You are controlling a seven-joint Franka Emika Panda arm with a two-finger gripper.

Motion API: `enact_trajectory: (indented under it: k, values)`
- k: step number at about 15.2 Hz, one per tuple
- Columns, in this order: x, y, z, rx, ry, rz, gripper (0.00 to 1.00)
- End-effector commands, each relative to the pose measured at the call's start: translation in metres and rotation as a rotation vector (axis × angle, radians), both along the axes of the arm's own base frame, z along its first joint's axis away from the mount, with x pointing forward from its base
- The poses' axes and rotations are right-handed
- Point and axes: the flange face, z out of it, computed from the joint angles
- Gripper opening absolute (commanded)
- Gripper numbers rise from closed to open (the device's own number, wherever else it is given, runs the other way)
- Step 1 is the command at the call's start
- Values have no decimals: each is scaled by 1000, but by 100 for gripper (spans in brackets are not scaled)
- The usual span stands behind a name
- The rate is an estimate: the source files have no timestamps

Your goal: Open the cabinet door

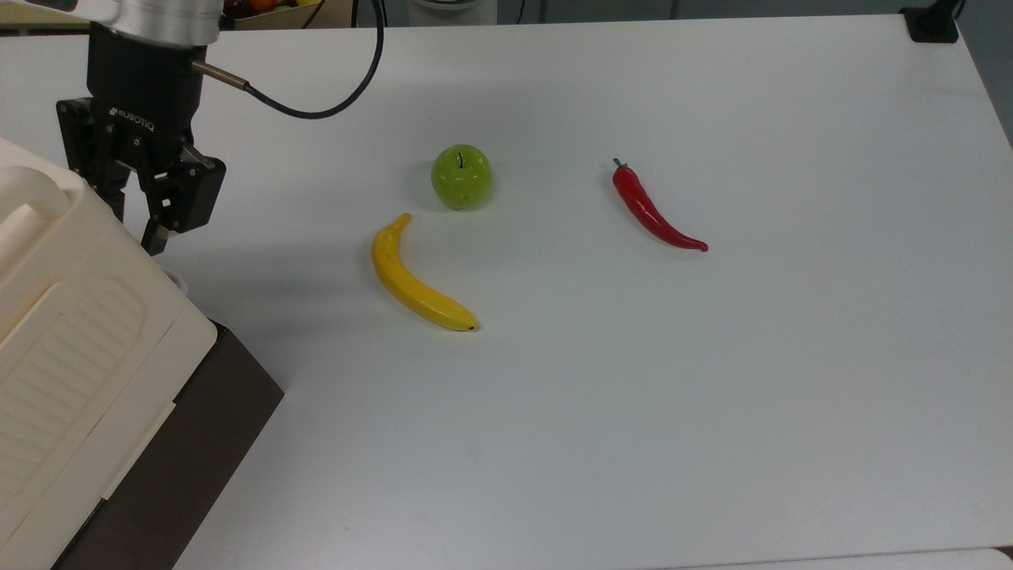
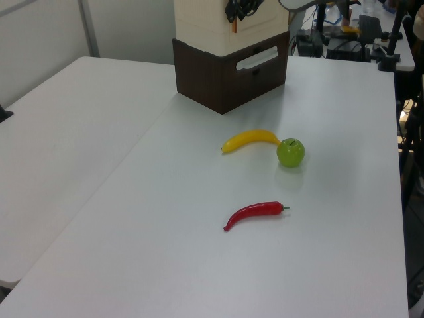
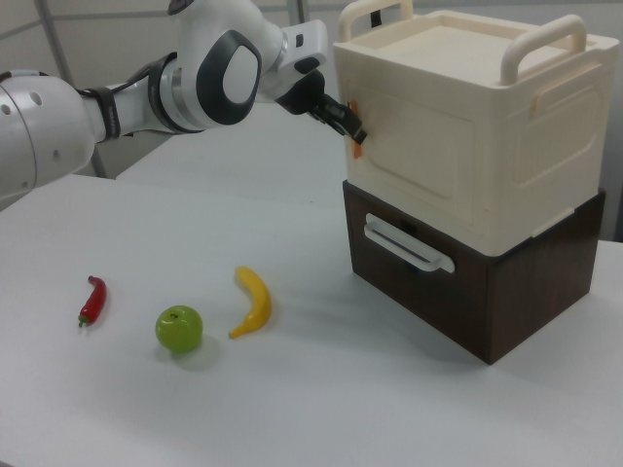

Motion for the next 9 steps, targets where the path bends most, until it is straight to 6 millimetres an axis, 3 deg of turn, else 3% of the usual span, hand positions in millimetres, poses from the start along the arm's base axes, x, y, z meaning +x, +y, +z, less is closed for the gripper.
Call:
enact_trajectory:
  k: [1, 4, 9]
  values:
    - [0, -6, 4, -9, -24, -23, 28]
    - [-2, -7, 3, -11, -16, -26, 14]
    - [-16, -1, 9, -5, 7, -25, 11]
